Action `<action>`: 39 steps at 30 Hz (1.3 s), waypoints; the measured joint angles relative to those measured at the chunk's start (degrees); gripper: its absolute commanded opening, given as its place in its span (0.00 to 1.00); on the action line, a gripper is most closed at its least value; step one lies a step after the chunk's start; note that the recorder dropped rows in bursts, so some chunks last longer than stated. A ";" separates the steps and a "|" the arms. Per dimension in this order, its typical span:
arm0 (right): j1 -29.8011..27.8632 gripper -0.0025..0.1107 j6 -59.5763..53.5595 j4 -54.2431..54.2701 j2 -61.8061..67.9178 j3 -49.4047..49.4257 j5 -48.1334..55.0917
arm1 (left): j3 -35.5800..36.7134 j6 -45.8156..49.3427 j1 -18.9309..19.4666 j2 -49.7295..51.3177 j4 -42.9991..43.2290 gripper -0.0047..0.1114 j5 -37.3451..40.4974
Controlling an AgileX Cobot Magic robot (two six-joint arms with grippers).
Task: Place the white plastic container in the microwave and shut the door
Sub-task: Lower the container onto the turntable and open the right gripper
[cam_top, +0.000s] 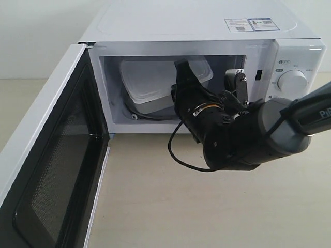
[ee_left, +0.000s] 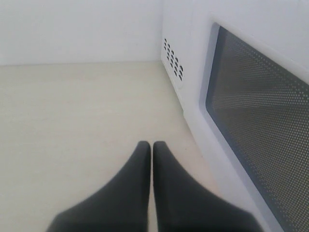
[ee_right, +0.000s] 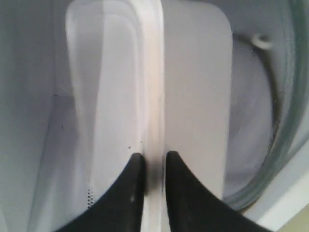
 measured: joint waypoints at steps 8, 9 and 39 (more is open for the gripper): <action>0.00 0.18 -0.10 0.00 0.00 0.00 -0.39 | 0.00 0.00 0.00 0.00 0.00 0.07 0.00; 0.00 0.18 -0.10 -0.13 0.00 0.00 -0.39 | 0.00 0.00 0.00 0.00 0.00 0.07 0.00; 0.00 0.02 -72.63 -20.00 -1.72 5.77 3.14 | 0.00 0.00 0.00 0.00 0.00 0.07 0.00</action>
